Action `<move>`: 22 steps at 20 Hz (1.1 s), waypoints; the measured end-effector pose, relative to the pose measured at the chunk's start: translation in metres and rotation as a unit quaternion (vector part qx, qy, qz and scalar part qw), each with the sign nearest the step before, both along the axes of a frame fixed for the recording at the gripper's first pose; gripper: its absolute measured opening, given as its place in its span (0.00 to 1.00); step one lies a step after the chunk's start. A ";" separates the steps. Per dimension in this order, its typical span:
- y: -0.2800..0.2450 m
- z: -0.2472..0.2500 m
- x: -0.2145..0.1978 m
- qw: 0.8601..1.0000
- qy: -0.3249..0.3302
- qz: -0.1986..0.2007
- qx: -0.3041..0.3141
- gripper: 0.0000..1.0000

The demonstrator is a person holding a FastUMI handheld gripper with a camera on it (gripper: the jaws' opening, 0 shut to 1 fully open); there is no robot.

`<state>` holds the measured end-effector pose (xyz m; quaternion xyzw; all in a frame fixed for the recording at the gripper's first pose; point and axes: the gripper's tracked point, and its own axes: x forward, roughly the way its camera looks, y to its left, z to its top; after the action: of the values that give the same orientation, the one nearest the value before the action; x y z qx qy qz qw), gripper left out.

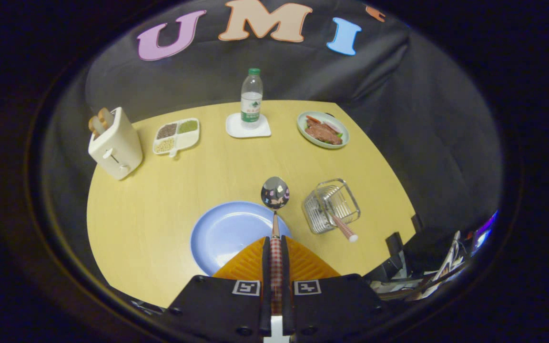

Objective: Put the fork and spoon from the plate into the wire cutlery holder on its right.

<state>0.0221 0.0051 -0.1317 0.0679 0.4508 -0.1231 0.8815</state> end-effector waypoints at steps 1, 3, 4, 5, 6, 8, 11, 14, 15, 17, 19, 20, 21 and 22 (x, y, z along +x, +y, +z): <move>-0.009 0.001 0.000 1.000 0.016 -0.012 0.006 0.12; -0.021 0.005 -0.002 0.998 0.044 -0.041 0.035 0.12; -0.026 0.007 -0.002 0.996 0.060 -0.054 0.049 0.12; -0.035 0.005 -0.002 0.993 0.076 -0.066 0.057 0.12; -0.045 0.002 -0.002 0.991 0.092 -0.077 0.061 0.12; -0.061 -0.004 -0.001 0.986 0.122 -0.092 0.069 0.12; -0.076 -0.018 0.011 0.978 0.157 -0.107 0.091 0.12; -0.080 -0.039 0.017 0.968 0.205 -0.098 0.106 0.12; -0.081 -0.045 0.019 0.965 0.218 -0.094 0.112 0.12; -0.083 -0.056 0.023 0.959 0.237 -0.089 0.124 0.12; -0.084 -0.068 0.025 0.954 0.256 -0.074 0.138 0.12; -0.082 -0.073 0.028 0.951 0.262 -0.067 0.148 0.12; -0.081 -0.077 0.031 0.949 0.266 -0.061 0.155 0.12; -0.080 -0.081 0.033 0.948 0.271 -0.052 0.160 0.12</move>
<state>0.0551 -0.0750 -0.2127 0.1953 0.6820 -0.1094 0.6963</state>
